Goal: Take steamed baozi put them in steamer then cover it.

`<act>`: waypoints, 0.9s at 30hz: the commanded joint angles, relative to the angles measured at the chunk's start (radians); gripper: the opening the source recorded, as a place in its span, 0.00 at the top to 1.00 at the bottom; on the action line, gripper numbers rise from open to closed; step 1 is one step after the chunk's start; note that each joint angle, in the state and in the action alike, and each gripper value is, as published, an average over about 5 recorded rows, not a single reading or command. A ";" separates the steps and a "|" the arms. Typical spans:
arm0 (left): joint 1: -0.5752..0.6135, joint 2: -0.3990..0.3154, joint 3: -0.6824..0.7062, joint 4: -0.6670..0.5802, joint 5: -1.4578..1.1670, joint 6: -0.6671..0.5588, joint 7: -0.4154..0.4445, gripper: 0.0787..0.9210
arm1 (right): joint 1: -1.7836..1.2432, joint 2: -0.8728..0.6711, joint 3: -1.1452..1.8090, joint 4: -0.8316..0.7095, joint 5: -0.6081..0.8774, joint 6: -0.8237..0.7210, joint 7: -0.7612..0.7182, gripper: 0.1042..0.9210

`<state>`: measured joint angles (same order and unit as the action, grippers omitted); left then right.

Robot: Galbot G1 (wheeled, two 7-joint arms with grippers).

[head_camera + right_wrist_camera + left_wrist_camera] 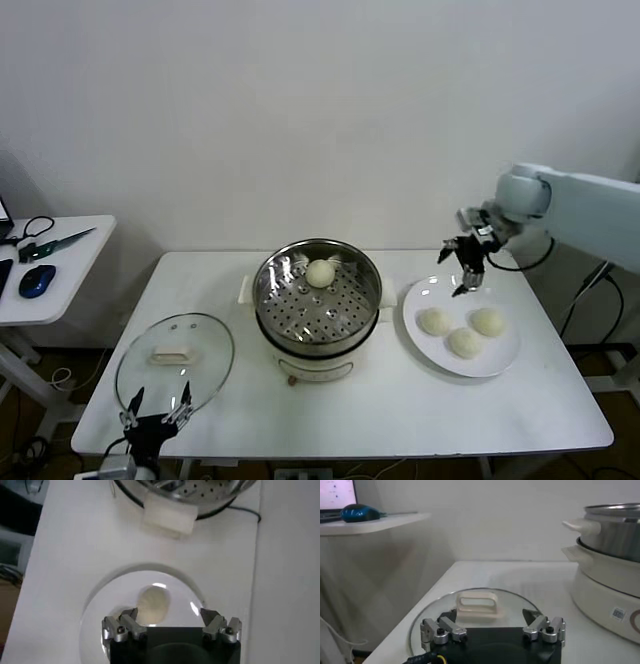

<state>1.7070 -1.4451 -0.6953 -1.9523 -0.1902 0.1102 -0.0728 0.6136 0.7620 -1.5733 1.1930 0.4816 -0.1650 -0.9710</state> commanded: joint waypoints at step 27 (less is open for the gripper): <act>-0.006 0.005 0.005 0.026 0.002 -0.009 -0.002 0.12 | -0.435 0.166 0.345 -0.320 -0.186 -0.092 0.078 0.14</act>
<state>1.7008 -1.4415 -0.6900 -1.9267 -0.1886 0.1014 -0.0745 0.2293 0.9020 -1.2708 0.9249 0.3163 -0.2498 -0.9012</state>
